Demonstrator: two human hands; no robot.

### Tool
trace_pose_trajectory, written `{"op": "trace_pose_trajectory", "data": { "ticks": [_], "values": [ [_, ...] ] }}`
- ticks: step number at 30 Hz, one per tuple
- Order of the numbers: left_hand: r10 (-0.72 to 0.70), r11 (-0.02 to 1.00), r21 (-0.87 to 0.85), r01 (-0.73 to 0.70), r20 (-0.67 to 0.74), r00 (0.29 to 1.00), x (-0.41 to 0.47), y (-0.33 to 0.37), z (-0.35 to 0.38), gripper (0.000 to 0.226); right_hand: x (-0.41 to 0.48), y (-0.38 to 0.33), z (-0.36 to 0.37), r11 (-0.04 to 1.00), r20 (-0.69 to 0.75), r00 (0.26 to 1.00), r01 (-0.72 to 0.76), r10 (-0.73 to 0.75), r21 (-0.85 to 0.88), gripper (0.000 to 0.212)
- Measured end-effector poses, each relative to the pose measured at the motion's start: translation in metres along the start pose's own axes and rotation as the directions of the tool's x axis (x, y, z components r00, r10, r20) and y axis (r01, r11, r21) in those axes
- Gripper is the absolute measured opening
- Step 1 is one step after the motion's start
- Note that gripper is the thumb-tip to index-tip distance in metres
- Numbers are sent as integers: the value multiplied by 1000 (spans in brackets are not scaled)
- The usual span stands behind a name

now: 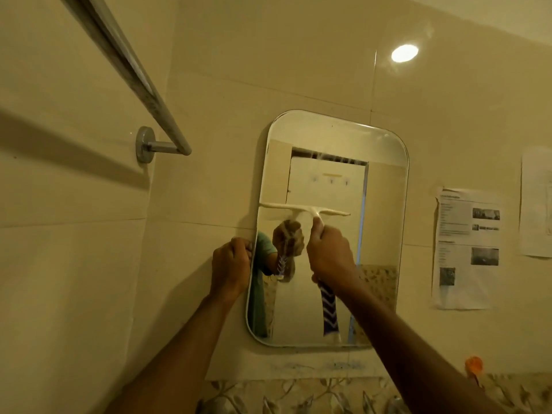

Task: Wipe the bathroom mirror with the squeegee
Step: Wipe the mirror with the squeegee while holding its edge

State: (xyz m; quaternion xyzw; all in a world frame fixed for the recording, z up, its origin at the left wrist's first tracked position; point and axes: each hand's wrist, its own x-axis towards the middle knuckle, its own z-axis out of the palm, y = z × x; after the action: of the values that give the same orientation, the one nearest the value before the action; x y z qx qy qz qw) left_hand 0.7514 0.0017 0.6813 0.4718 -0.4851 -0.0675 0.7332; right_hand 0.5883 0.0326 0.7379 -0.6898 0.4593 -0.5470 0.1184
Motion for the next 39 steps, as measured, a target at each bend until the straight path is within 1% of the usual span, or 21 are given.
{"op": "trace_pose_trajectory", "data": {
  "ticks": [2,4,6,8,11,14,16,19,21,23,25,28,31,33,35,37,39],
  "values": [
    [0,1000,9,0,-7,1000,-1,1,0,53,2,-6,-9,1000,13,1000,1,-1,-7,48],
    [-11,1000,4,11,-7,1000,-1,-1,1,53,25,-20,-21,999,-42,998,54,-54,8,47],
    [-11,1000,9,11,0,1000,-1,-2,1,49,56,-40,-35,993,-123,985,120,-119,1,48],
    [-4,1000,16,4,-3,1000,-1,-4,0,47,77,-52,-40,988,-155,977,152,-148,12,48],
    [-13,1000,-14,13,7,1000,1,-4,-1,47,68,-43,-29,993,-113,987,116,-116,-11,47],
    [-70,995,-73,73,42,997,4,-2,-2,48,25,-7,-7,998,-41,997,65,-66,-13,50],
    [-90,991,-97,94,52,995,4,-2,-3,51,-8,20,6,1000,-16,1000,18,-18,-15,52],
    [-80,991,-104,83,34,996,3,-5,-2,60,-40,45,13,998,20,1000,-23,24,-64,53],
    [-75,992,-101,76,14,997,3,-7,0,60,-39,40,6,998,44,999,-19,21,-57,52],
    [-81,992,-97,82,6,997,5,-8,1,55,-18,23,-6,1000,-1,1000,7,-7,-16,50],
    [-91,991,-103,90,-1,996,6,-9,1,51,10,2,-18,997,-64,995,72,-72,-3,48],
    [-77,992,-98,76,2,997,6,-9,1,50,35,-14,-24,991,-93,987,131,-130,-3,46],
    [-72,994,-75,74,23,997,8,-6,0,49,13,5,-9,994,-46,994,99,-100,-36,49],
    [-69,997,-29,70,42,997,12,-2,-2,53,-14,26,4,995,-12,999,46,-48,-92,51],
    [-99,995,15,98,72,992,16,6,-6,56,-31,35,6,990,12,1000,5,-4,-142,51],
    [-137,989,63,131,108,985,21,14,-9,56,-28,26,-5,993,29,999,-12,15,-113,50],
    [-146,986,100,134,133,980,26,24,-10,59,-8,8,-23,1000,-11,1000,0,0,-12,50]
  ]
}}
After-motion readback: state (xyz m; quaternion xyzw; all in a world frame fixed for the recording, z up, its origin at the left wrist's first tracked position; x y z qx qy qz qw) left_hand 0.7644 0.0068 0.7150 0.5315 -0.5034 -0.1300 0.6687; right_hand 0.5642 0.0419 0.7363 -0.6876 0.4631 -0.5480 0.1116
